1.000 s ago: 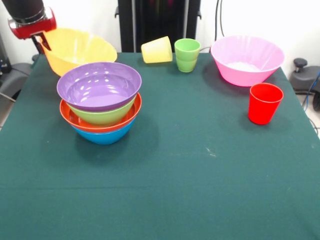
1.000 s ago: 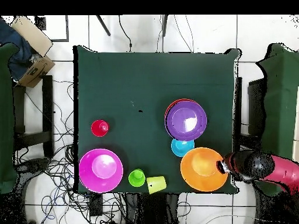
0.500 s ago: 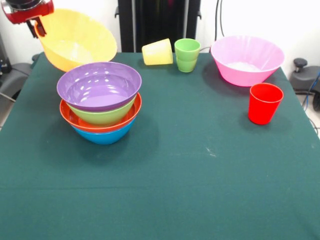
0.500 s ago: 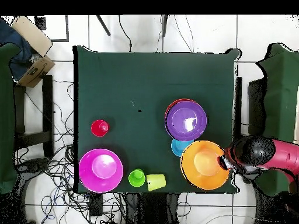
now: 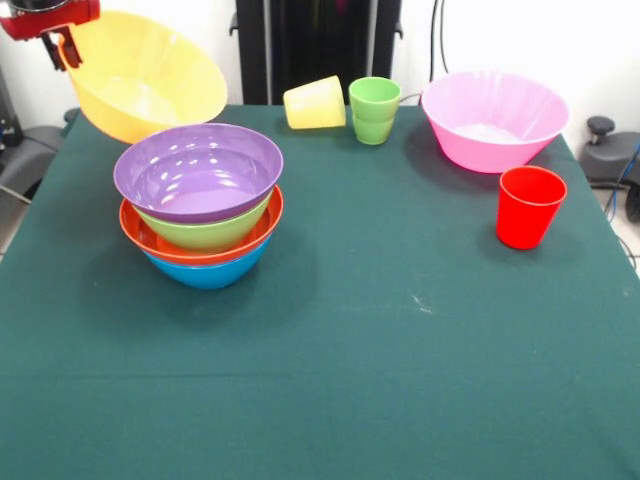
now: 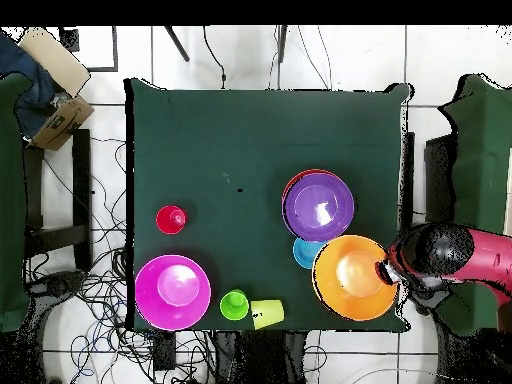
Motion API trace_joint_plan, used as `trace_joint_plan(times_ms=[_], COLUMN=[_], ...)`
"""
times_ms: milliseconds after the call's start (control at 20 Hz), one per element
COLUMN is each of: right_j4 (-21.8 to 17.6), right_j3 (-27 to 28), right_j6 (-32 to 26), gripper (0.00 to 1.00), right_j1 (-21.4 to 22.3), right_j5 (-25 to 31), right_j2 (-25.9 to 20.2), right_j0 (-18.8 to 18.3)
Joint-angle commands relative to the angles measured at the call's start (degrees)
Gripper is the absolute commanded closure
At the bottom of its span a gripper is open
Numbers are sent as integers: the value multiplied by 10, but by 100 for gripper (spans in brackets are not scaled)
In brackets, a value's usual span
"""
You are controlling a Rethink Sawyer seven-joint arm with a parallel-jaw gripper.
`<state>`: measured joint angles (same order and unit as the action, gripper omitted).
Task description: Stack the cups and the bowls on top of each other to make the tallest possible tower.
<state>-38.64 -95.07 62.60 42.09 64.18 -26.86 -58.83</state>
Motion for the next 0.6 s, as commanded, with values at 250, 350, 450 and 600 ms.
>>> trace_joint_plan(times_ms=[250, 350, 450, 600], right_j4=[-1, 1, 7, 8], right_j3=[45, 47, 53, 61], right_j6=[-42, -51, -59, -61], gripper=[100, 100, 100, 100], right_j1=[0, 6, 13, 21], right_j5=[74, 85, 103, 121], right_j2=[-10, -9, -11, -11], right_j0=[58, 56, 57, 61])
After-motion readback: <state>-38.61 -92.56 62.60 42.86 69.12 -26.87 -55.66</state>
